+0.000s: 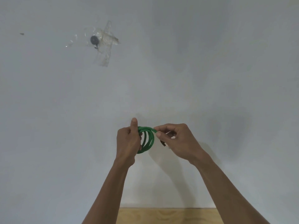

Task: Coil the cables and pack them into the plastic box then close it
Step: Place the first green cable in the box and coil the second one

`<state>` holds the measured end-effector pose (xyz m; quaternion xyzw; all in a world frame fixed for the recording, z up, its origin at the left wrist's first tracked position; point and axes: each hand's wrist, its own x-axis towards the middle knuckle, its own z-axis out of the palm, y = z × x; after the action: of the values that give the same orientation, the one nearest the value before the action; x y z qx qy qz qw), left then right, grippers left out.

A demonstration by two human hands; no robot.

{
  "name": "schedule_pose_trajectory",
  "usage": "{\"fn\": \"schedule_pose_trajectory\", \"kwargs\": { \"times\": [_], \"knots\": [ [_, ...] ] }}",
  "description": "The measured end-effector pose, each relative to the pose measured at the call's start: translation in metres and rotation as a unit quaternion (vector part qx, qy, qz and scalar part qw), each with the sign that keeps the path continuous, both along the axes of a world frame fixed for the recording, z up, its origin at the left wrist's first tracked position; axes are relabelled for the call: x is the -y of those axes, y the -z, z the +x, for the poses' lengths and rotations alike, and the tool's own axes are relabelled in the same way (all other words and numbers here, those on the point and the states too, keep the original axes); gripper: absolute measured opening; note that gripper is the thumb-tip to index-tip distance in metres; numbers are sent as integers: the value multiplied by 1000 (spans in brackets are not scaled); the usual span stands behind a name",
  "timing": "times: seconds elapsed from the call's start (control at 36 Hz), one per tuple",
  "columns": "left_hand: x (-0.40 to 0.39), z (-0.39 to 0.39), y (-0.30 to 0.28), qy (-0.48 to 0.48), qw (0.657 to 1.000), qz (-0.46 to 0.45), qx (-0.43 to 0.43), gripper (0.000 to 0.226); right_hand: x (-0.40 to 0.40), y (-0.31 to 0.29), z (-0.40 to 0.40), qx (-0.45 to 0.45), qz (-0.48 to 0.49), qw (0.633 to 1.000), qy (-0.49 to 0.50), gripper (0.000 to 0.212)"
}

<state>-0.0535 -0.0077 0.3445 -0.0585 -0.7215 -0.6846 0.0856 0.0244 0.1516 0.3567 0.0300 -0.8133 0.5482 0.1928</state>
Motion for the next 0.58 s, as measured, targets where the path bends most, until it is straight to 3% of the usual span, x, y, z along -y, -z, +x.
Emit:
{"fn": "schedule_pose_trajectory", "kwargs": {
  "times": [0.31,0.44,0.58],
  "knots": [
    [-5,6,0,-31,999,10,8,75,8,-9,6,19,-226,971,-74,22],
    [-7,8,0,-35,999,27,19,67,26,-7,4,-22,-224,974,-39,28],
    [-5,14,-3,-18,999,41,28,62,36,-7,-2,-72,-157,984,37,31]
  ]
}}
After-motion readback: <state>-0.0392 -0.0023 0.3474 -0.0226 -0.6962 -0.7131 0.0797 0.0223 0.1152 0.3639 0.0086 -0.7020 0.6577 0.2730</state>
